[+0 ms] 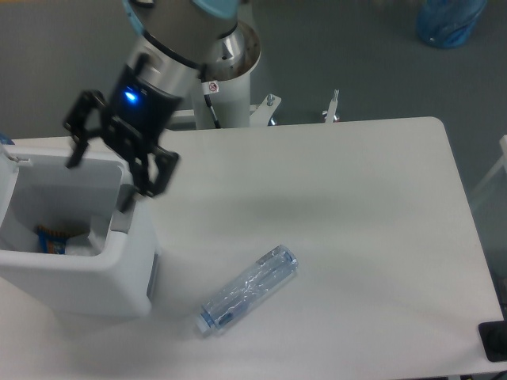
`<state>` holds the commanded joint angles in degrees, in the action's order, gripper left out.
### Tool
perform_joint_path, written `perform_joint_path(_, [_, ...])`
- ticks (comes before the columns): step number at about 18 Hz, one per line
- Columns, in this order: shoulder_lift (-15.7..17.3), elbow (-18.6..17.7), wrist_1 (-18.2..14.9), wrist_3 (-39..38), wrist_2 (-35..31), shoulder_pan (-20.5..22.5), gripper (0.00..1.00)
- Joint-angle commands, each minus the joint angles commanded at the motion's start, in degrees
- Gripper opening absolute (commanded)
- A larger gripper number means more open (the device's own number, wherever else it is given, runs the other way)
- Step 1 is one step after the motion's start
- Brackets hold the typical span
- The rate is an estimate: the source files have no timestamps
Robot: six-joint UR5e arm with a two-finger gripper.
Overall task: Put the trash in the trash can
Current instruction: 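Move the gripper over the clear plastic water bottle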
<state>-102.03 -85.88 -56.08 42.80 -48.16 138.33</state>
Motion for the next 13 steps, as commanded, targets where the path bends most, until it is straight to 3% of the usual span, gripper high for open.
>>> perform_joint_path(4, [-6.59,2.64,6.59,0.00,-0.97,3.00,1.00])
perform_joint_path(9, [-12.57,5.37,6.51,0.17,-5.88,2.91,1.00])
perform_joint_path(13, [-15.48,5.82,6.43,5.95,-16.58,1.86,1.00])
